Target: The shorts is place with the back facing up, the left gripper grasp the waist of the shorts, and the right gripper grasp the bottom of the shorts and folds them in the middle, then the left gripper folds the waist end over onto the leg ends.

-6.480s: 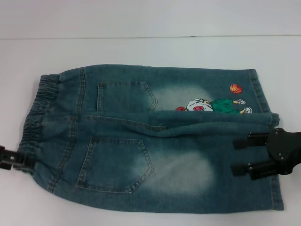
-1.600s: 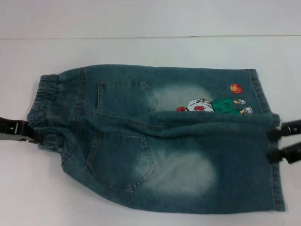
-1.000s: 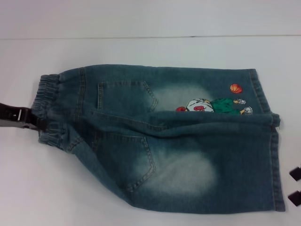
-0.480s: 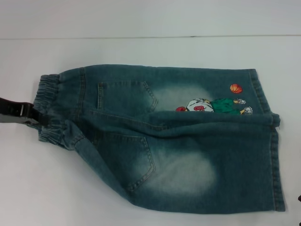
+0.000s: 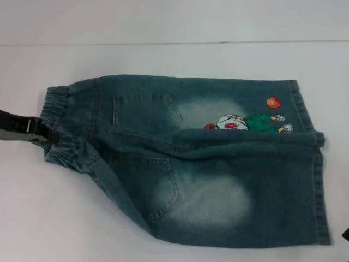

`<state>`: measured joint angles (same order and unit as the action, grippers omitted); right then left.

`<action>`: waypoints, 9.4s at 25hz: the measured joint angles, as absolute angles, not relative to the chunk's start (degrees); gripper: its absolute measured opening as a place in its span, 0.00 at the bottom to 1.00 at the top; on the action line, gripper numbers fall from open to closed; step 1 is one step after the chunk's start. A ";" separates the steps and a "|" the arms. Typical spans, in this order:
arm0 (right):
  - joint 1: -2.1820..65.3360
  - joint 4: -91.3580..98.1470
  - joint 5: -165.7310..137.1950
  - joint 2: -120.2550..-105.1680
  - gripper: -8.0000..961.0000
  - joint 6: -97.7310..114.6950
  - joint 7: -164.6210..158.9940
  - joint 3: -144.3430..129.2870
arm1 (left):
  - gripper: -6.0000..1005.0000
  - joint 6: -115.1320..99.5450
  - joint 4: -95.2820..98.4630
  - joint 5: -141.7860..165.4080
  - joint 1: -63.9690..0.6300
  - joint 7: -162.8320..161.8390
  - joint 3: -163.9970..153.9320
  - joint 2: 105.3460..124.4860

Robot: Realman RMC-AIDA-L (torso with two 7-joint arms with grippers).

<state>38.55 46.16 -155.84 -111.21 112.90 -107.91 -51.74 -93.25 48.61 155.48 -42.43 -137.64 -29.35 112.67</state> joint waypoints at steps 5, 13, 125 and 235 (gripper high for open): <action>39.36 45.23 -157.07 -111.85 0.98 111.82 -108.05 -52.61 | 0.05 -93.25 48.61 155.48 -42.23 -137.62 -29.20 112.68; 40.32 43.88 -157.33 -112.38 0.98 110.12 -108.08 -53.72 | 0.05 -93.49 48.60 155.48 -42.19 -137.59 -29.10 112.68; 34.08 28.83 -122.09 -113.74 0.03 71.83 -103.91 -19.85 | 0.05 -69.83 47.19 138.87 -36.90 -134.18 -23.28 114.33; 36.02 30.23 -114.46 -114.87 0.94 92.81 -95.36 -43.49 | 0.83 -63.11 52.31 151.44 -36.34 -112.14 -46.52 117.91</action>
